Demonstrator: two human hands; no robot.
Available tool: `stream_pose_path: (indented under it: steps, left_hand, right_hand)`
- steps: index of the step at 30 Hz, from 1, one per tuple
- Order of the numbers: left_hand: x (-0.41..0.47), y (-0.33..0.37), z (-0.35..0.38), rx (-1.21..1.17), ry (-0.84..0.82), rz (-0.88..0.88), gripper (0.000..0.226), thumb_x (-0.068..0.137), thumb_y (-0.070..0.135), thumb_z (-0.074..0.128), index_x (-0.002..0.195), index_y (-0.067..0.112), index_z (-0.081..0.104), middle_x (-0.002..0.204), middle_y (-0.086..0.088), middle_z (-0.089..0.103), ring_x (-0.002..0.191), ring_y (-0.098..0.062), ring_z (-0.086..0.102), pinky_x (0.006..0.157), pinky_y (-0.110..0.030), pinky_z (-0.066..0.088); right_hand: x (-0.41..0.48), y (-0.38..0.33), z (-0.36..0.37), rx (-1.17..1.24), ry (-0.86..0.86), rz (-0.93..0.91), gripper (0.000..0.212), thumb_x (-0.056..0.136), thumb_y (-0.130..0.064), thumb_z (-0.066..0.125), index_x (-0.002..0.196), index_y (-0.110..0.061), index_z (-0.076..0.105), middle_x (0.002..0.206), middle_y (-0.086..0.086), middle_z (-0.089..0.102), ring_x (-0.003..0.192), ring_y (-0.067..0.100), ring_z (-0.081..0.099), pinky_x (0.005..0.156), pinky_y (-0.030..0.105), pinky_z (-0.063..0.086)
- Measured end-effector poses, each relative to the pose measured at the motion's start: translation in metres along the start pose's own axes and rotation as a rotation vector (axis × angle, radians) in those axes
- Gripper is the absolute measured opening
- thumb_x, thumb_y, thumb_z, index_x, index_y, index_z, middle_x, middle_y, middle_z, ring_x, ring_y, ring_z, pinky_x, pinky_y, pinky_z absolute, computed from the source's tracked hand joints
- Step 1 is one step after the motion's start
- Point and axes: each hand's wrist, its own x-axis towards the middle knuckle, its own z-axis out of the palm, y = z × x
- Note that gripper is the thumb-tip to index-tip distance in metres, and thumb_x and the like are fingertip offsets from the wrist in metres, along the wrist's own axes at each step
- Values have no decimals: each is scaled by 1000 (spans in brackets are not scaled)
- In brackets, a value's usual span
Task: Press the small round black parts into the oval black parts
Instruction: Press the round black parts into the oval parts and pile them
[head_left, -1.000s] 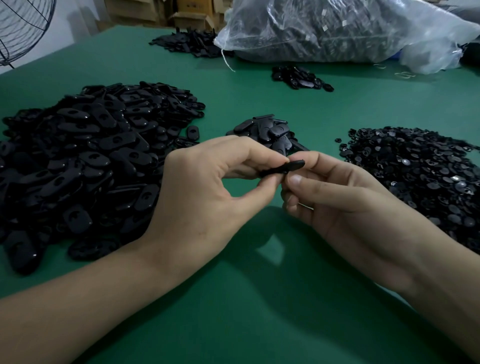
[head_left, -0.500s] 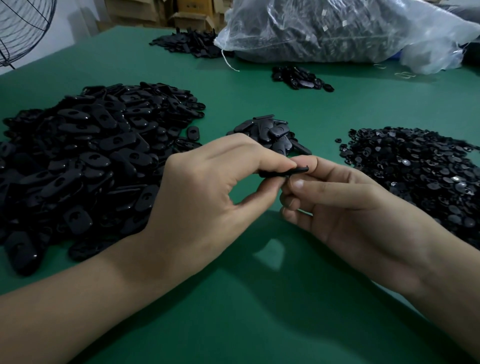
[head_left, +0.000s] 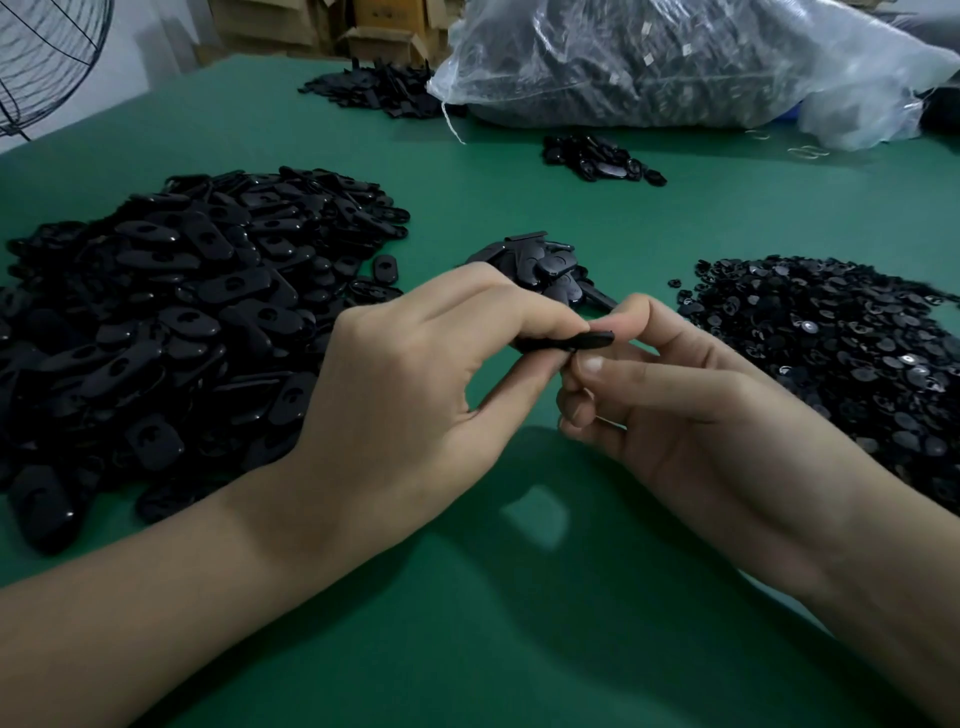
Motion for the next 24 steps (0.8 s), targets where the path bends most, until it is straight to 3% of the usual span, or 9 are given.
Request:
stream_pose_path:
  steps: [8,24]
  left_hand:
    - [0,1,2,-46,-9,-56,6,92,6,75,98,7,77,89,-1,72,84,-12,68,79,-23,53]
    - [0,1,4,-208,-14,-152,11,91,8,77,102,8,79,97,2,76,91,-6,73,86,-21,56]
  right_hand:
    - [0,0,2,-64,36,-57,16,77,-3,67,79,-17,60,76,7,64,65,18,59,70,26,53]
    - [3,1,-2,-17,25,-27,14,77,-4,68,89,-12,67,80,9,62,67,17,58,70,24,54]
